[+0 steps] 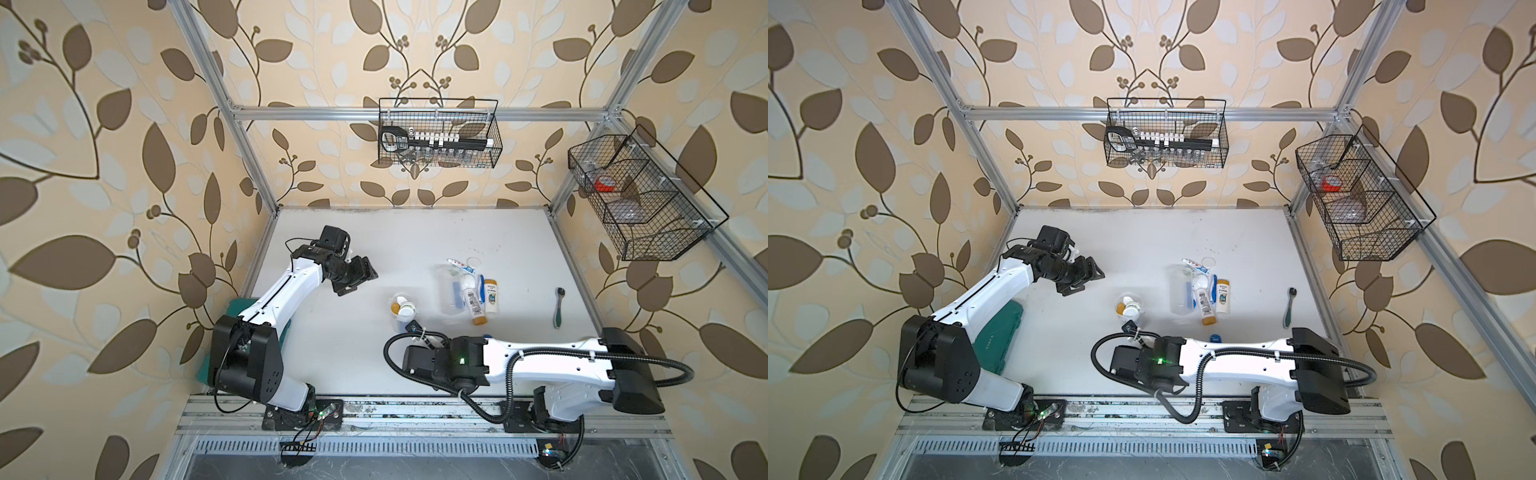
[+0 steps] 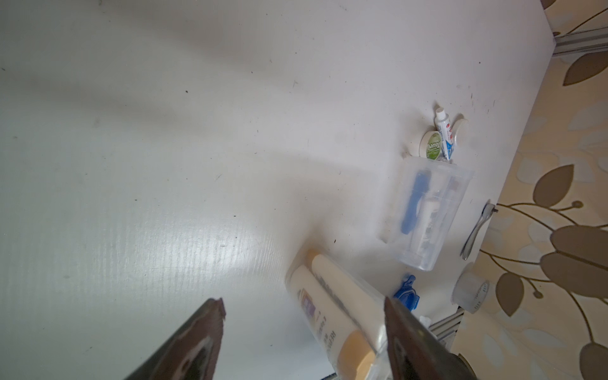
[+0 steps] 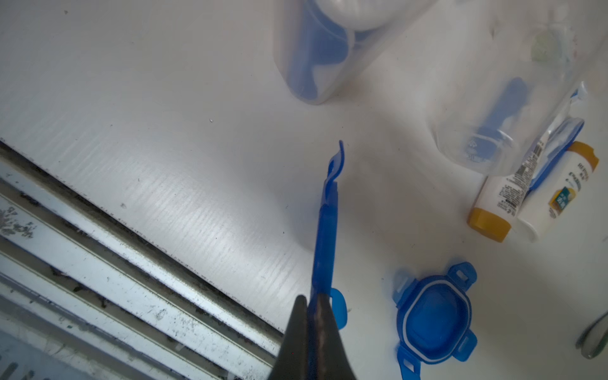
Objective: Take out toiletry kits
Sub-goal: Place the lid at the center of the board, then pick up the container from the center of the board.
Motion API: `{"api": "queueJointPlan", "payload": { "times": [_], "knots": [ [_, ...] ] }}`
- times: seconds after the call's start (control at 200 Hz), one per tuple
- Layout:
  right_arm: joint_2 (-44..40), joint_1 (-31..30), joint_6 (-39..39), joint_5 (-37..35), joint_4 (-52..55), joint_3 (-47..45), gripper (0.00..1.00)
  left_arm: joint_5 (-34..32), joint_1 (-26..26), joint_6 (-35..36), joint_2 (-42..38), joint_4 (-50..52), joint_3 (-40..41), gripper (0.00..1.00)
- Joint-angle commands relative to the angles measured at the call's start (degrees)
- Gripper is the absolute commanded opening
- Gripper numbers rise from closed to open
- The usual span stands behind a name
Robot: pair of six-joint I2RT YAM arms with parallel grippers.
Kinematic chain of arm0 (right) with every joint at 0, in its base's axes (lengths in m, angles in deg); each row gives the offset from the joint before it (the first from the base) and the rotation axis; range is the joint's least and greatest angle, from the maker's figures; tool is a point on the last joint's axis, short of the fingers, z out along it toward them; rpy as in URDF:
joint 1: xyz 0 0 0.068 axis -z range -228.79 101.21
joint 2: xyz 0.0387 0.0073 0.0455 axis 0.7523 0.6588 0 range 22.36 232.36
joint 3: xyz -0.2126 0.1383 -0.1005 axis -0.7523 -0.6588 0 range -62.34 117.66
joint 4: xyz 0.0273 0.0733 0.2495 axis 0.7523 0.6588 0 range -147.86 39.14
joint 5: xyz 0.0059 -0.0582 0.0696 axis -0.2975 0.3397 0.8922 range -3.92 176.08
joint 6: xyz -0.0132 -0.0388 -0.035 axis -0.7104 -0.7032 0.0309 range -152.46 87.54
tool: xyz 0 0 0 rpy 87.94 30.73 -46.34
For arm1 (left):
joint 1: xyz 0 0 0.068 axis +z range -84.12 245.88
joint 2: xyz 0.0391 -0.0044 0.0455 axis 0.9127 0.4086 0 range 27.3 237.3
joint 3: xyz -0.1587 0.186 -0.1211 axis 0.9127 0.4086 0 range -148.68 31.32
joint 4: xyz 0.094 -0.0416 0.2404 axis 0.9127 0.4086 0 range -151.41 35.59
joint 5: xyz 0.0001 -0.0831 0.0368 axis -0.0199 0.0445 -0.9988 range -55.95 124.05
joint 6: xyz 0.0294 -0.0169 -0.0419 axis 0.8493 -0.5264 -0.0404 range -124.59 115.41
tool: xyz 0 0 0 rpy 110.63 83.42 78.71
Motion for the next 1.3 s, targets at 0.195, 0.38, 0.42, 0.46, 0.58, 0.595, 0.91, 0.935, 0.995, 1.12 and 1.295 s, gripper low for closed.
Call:
{"api": "queueJointPlan", "payload": {
  "times": [0.195, 0.38, 0.42, 0.46, 0.58, 0.595, 0.91, 0.935, 0.995, 1.12, 1.295],
  "knots": [
    [11.84, -4.65, -5.03, -2.64, -0.82, 6.3, 0.05, 3.16, 1.0, 1.75, 0.47, -0.54, 1.04, 0.77],
    [12.09, -4.11, -5.83, 1.71, -6.16, 5.54, 0.43, 4.2, 1.0, 1.72, 1.25, -0.98, 0.78, 0.74],
    [11.47, -3.61, -5.93, 2.83, -7.04, 5.3, 0.46, 4.34, 1.0, 1.65, 1.44, -0.98, 0.83, 0.74],
    [10.51, -3.24, -6.06, 3.72, -8.07, 4.99, 0.48, 4.38, 1.0, 1.65, 1.43, -0.9, 0.63, 0.74],
    [5.09, -1.02, -5.5, 5.8, -10.09, 3.28, 0.52, 4.45, 1.0, 1.52, 1.71, -0.71, 0.19, 0.73],
    [4.11, -0.48, -5.42, 6.16, -10.46, 2.97, 0.52, 4.53, 1.0, 1.51, 1.79, -0.72, 0.15, 0.73],
    [-22.0, 14.35, -3.31, 17.52, -38.17, -20.93, 0.93, 12.85, 0.85, 0.76, 5.75, -3.74, -0.25, 0.67],
    [-22.74, 15.68, -3.19, 17.97, -41.23, -23.07, 0.94, 14.01, 0.74, 0.65, 6.39, -4.15, -0.19, 0.66],
    [-22.85, 17.31, -3.75, 17.54, -47.42, -26.58, 0.95, 15.8, 0.36, 0.47, 7.86, -5.04, 0.14, 0.64],
    [-16.22, 19.57, -6.51, 19.57, -50.97, -24.73, 0.92, 17.82, -0.22, -0.78, 10.03, -7.97, 1.11, 0.61],
    [-9.42, 19.81, -10.26, 14.44, -58.1, -23.33, 0.92, 20.3, -2.0, -2.01, 14.56, -10.07, 0.09, 0.58]
  ]
}}
